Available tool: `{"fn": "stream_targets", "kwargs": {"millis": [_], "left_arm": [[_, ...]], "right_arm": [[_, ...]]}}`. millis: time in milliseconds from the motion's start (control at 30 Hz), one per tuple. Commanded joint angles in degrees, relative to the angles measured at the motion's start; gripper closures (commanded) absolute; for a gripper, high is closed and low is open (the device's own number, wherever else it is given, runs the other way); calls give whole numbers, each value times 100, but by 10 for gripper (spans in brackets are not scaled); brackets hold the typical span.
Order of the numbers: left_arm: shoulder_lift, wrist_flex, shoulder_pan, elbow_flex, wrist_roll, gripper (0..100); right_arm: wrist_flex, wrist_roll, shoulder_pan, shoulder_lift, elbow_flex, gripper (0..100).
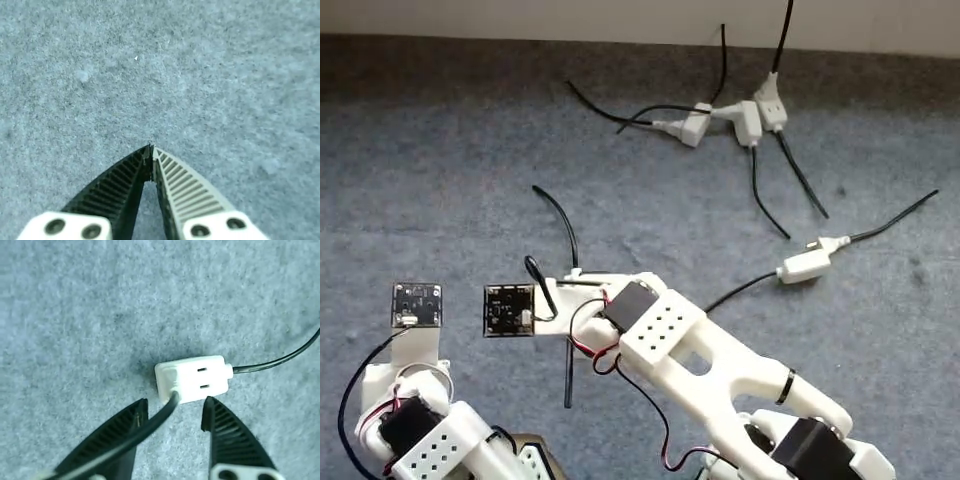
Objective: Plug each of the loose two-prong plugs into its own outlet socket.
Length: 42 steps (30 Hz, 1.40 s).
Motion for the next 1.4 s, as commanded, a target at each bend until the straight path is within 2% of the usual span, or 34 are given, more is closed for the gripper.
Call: {"fn": "stream_targets", "kwargs": {"millis": [0,167,367,500,767,900,1000,1100,1300,1367], "left_arm": [[4,44,127,92,26,993],[4,44,127,92,26,993],[13,44,127,92,26,993],[22,44,127,92,26,993],[22,44,127,92,26,993],[31,44,127,92,26,993],[40,44,127,92,26,993],[40,44,127,92,26,993],[40,44,127,92,26,993],[40,44,127,92,26,993]], "right_arm": [[-171,-70,-110,-13,-57,860],[-163,-70,-453,4,22,993],[-778,-79,-444,110,409,989],[-840,-79,-435,892,365,989],[-813,-79,321,2264,-523,987],[-541,-360,409,2044,-664,968],[-532,-818,409,1560,-655,890],[-532,-879,514,892,-462,827],[-690,-941,1007,-154,-40,817],[-1068,-1319,1121,-207,145,815]]}}
